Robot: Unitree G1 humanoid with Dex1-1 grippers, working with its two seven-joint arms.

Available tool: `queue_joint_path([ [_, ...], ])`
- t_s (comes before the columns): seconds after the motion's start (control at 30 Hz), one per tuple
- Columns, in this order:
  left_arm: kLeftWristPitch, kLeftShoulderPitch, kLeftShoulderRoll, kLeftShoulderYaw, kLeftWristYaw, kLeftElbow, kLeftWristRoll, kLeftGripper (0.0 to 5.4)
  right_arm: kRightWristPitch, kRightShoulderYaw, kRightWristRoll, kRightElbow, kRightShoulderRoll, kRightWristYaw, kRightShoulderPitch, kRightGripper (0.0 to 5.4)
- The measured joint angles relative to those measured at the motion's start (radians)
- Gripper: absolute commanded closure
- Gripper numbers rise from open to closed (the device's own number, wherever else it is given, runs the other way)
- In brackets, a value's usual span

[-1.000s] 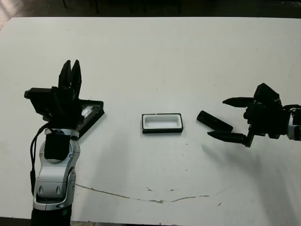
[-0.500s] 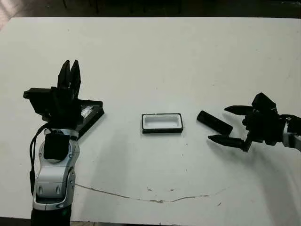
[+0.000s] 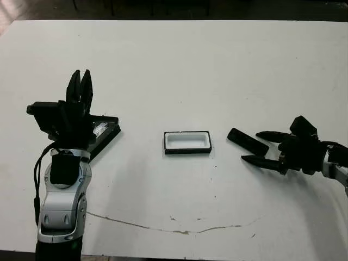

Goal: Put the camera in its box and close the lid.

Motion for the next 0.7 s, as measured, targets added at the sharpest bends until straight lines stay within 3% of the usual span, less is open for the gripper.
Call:
queue_joint_path([
  [0.37,0.000,0.000,0.000,-0.001,0.000,0.000,0.006,5.40,-0.049,-0.002,-0.015,0.036,0.001,0.008,-0.014,5.05],
  [0.53,0.000,0.002,0.000,-0.001,0.000,0.000,0.008,5.40,-0.059,-0.019,0.037,0.108,0.016,0.053,-0.040,5.17],
  [0.7,0.000,0.002,0.000,0.000,0.000,0.000,0.007,5.40,-0.005,-0.069,0.105,0.123,0.027,0.067,-0.100,5.20],
])
